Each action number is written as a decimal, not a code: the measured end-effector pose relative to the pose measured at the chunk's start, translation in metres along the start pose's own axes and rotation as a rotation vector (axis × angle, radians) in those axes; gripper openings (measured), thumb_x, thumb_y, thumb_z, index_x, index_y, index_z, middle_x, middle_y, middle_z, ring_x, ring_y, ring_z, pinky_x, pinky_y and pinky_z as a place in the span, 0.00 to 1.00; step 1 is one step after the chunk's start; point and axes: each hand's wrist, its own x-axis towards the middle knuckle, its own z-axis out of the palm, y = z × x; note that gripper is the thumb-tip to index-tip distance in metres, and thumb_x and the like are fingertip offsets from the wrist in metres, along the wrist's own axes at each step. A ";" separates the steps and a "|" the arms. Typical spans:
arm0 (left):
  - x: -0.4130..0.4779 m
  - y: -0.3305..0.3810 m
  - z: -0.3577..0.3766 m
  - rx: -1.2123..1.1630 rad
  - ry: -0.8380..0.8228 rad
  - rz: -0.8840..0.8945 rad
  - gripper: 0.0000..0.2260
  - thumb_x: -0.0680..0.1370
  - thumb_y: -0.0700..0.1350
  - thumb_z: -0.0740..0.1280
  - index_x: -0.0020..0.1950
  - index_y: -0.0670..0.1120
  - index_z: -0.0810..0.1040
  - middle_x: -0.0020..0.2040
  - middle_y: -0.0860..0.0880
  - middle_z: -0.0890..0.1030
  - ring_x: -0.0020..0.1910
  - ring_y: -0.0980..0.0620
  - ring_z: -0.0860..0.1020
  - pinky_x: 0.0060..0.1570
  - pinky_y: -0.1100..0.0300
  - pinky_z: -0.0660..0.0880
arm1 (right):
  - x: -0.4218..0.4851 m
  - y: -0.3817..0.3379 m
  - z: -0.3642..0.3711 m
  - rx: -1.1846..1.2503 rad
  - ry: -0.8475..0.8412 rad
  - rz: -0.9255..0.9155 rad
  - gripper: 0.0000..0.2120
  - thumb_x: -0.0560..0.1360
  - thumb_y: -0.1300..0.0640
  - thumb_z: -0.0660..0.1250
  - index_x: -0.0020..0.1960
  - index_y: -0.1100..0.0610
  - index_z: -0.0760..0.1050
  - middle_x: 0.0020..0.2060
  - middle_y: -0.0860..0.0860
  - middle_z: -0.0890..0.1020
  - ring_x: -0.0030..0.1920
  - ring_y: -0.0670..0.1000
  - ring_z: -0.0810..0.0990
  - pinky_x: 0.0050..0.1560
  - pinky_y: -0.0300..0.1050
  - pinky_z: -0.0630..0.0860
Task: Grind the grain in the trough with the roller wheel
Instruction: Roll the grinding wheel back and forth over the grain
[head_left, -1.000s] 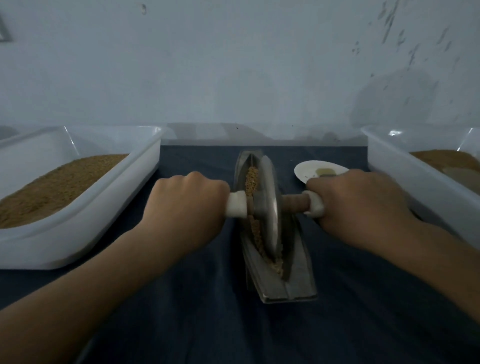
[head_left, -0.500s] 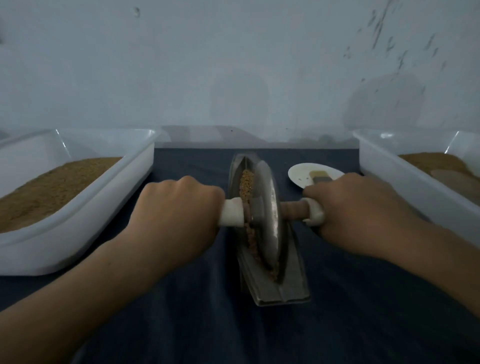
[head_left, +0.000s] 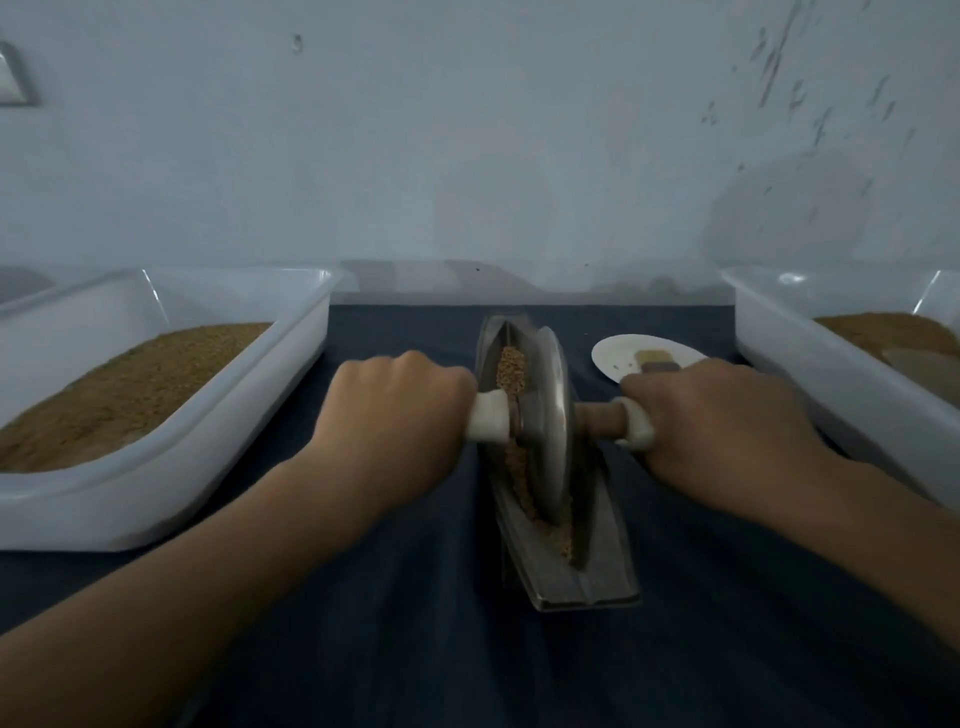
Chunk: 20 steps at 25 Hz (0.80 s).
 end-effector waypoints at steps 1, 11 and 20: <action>-0.010 -0.003 -0.005 -0.017 0.037 0.014 0.22 0.62 0.50 0.76 0.34 0.54 0.60 0.26 0.55 0.61 0.21 0.52 0.60 0.27 0.65 0.49 | -0.009 0.001 -0.005 0.029 0.067 -0.039 0.11 0.66 0.45 0.64 0.35 0.44 0.62 0.26 0.41 0.60 0.25 0.45 0.59 0.27 0.36 0.50; 0.064 -0.006 0.026 -0.021 -0.146 -0.165 0.04 0.76 0.49 0.68 0.48 0.50 0.78 0.41 0.48 0.77 0.40 0.44 0.78 0.35 0.53 0.66 | 0.074 -0.006 0.018 0.052 -0.262 0.143 0.07 0.74 0.49 0.69 0.42 0.45 0.71 0.41 0.48 0.79 0.41 0.55 0.77 0.37 0.47 0.68; 0.013 0.001 0.022 -0.025 -0.036 -0.127 0.10 0.68 0.51 0.72 0.36 0.52 0.72 0.29 0.55 0.58 0.24 0.55 0.56 0.26 0.60 0.58 | 0.038 -0.010 0.001 -0.126 -0.051 0.011 0.21 0.68 0.48 0.75 0.34 0.46 0.61 0.27 0.42 0.62 0.25 0.45 0.59 0.28 0.38 0.54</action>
